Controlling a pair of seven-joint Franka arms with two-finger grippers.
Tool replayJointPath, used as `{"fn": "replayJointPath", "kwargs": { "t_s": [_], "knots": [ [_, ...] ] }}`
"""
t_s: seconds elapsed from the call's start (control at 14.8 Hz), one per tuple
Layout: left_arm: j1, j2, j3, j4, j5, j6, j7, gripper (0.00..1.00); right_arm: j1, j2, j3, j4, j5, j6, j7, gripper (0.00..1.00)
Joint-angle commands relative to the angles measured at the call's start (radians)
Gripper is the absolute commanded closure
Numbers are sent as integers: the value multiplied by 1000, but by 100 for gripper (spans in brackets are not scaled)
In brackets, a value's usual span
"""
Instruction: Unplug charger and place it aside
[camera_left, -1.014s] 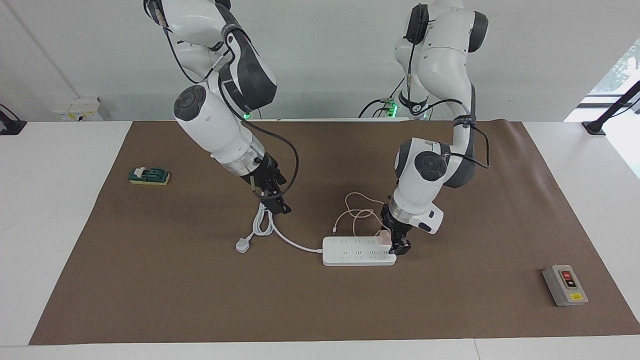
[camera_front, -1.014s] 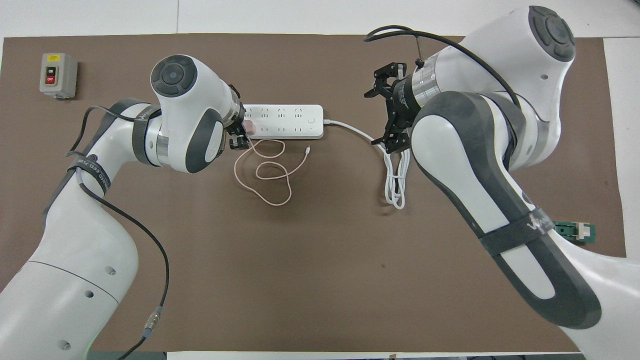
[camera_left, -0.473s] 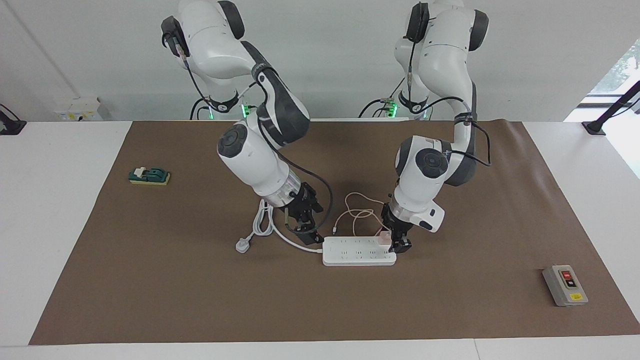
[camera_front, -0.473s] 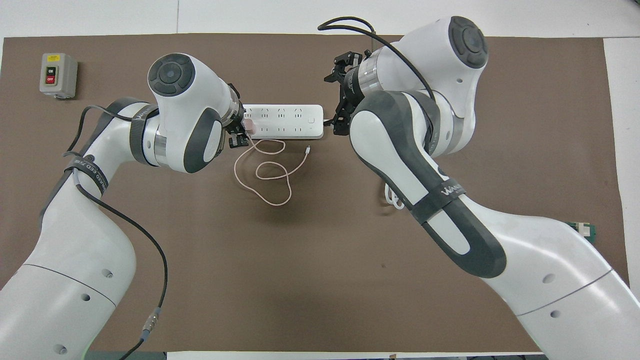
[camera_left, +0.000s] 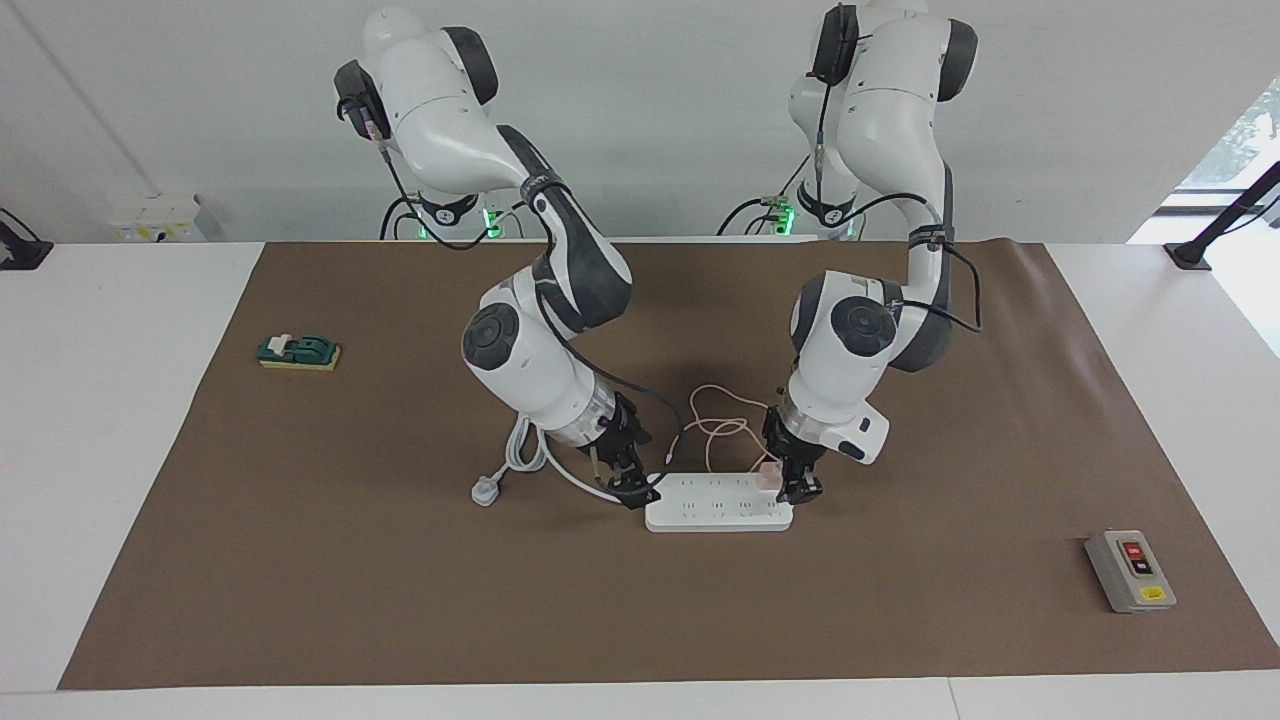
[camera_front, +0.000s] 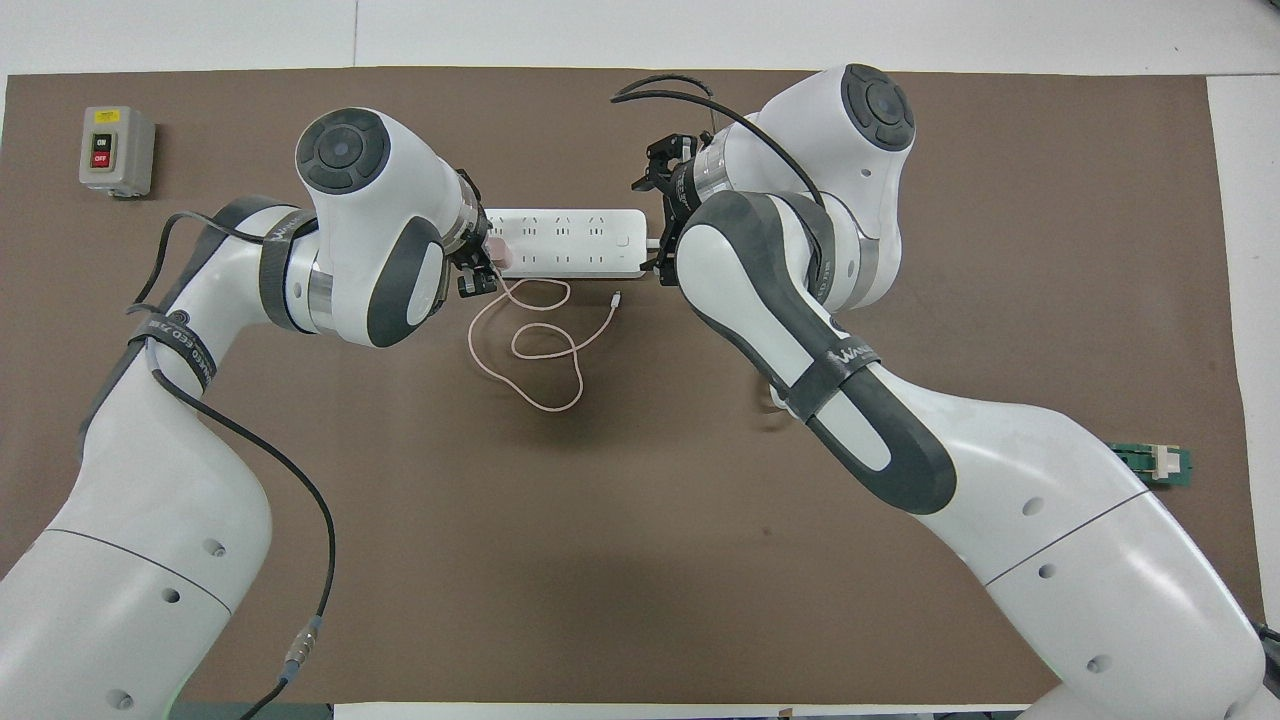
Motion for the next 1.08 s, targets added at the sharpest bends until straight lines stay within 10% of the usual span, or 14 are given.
{"fn": "replayJointPath", "kwargs": {
  "t_s": [0.0,1.01],
  "knots": [
    [-13,-36,12,-40,15,-3,-10,37,-10,125,8,191,28,-111,-38,3],
    [-13,-36,12,-45,15,11,-8,37,54,219,8,200,93,42,-31,2]
  ]
}}
